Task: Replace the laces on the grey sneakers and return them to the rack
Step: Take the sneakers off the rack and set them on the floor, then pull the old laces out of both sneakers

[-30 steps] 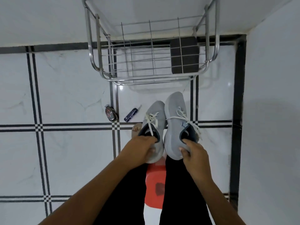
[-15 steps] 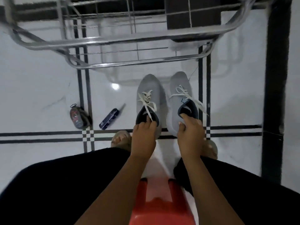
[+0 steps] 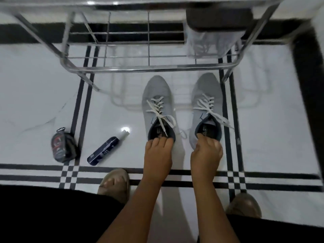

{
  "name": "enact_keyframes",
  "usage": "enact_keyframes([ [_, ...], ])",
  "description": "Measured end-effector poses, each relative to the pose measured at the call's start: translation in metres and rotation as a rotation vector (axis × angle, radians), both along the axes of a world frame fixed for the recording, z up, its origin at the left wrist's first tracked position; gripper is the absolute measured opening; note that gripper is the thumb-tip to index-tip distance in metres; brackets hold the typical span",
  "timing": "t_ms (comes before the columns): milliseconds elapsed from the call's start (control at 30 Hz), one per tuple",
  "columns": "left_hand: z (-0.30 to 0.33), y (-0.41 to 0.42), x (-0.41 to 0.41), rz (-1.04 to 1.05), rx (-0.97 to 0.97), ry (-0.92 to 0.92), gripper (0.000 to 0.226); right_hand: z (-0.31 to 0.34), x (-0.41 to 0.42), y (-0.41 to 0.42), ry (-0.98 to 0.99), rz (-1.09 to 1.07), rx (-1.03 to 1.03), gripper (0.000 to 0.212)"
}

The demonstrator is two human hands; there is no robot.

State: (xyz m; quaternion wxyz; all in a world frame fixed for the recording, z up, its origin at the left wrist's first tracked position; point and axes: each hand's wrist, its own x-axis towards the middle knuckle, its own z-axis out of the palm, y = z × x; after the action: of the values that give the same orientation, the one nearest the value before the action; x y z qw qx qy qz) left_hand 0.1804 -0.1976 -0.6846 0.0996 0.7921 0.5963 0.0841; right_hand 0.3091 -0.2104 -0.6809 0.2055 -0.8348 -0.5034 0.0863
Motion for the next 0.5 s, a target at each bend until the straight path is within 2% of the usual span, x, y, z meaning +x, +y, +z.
enact_keyframes([
  [133,0.026,-0.028,-0.01,-0.012,-0.167,0.047,0.039,0.027,-0.006,-0.033,0.031,0.075,-0.214,0.041],
  [367,0.041,-0.092,-0.017,-0.099,-0.325,0.121,0.044,0.055,-0.026,-0.093,0.029,0.121,-0.528,0.039],
  [467,0.056,-0.111,-0.022,-0.106,-0.419,0.146,0.02,0.059,-0.023,-0.1,0.104,0.116,-0.709,0.03],
  [500,0.056,-0.114,-0.023,-0.102,-0.456,0.165,0.02,0.059,-0.018,-0.098,0.157,0.116,-0.764,0.023],
])
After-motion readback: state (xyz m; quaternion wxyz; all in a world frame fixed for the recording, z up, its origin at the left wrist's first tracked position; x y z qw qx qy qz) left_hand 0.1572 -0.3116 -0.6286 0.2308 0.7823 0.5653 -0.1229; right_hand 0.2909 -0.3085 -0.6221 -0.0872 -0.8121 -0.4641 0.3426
